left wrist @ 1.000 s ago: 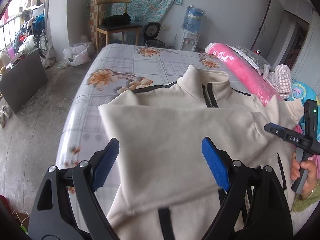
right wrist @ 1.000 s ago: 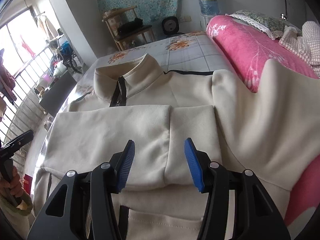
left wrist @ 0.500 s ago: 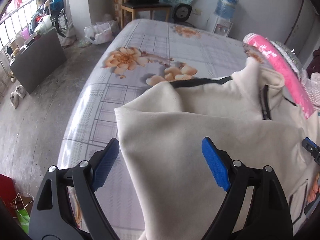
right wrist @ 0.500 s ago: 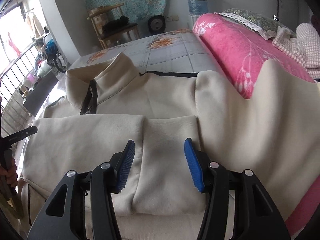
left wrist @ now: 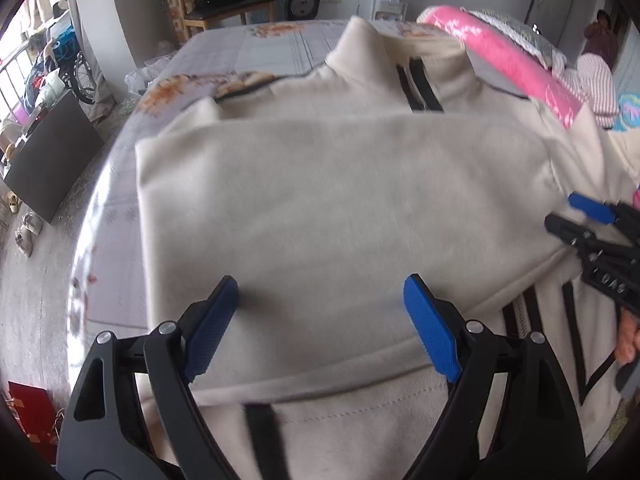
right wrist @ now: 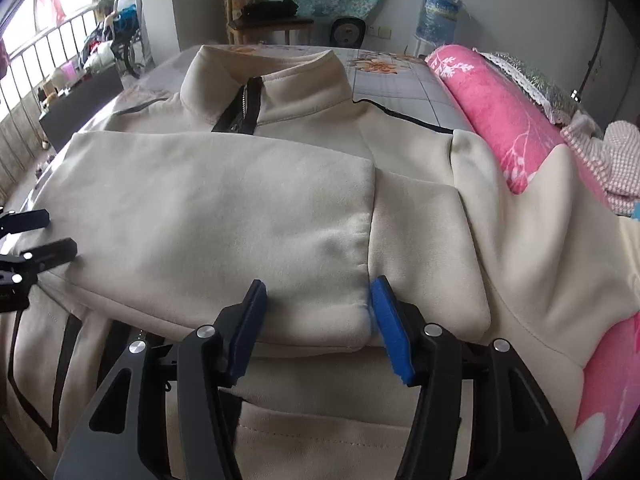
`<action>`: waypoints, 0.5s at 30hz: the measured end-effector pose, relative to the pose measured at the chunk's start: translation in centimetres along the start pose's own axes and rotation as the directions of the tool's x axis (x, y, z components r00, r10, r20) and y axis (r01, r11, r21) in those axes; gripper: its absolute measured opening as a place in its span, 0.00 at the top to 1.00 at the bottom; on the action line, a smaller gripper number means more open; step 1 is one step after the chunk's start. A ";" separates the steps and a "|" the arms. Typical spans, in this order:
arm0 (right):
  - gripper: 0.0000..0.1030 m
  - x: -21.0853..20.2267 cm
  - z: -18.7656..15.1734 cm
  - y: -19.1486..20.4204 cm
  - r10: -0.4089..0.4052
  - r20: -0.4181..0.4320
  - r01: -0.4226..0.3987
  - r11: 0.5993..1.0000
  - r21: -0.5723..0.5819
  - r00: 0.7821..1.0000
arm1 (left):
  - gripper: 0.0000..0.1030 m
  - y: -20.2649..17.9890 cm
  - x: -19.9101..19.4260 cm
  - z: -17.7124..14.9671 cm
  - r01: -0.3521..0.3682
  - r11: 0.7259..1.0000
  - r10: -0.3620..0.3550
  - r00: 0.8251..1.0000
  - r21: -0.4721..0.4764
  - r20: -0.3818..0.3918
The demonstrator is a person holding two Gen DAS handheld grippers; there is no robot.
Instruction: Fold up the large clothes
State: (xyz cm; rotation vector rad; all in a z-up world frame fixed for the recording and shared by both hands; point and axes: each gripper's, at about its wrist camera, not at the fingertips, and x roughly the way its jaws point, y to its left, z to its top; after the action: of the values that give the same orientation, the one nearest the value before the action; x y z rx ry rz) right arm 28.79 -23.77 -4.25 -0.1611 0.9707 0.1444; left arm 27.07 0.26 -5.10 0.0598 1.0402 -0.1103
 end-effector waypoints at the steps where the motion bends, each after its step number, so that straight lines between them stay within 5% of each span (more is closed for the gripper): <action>1: 0.47 -0.6 0.1 0.1 -0.002 0.007 0.002 1.000 0.000 1.000 | 0.21 -0.3 0.0 -0.3 -0.017 1.000 0.017 1.000 0.011 0.018; 11: 0.31 -0.7 -0.6 0.5 -0.059 -0.010 0.059 0.997 0.055 0.998 | 0.08 0.2 0.1 -1.0 -0.034 0.999 0.035 0.997 -0.017 0.063; 15: 0.16 -2.3 -1.0 -0.4 -0.062 0.007 0.061 0.990 0.128 0.998 | 0.08 0.3 0.1 -1.1 -0.035 0.999 0.036 0.997 -0.019 0.065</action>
State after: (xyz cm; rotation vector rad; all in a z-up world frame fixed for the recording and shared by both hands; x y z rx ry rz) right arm 26.77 -24.53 -2.92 -0.0721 0.9596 0.0263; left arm 26.24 0.64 -5.71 0.0578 0.9746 -0.0698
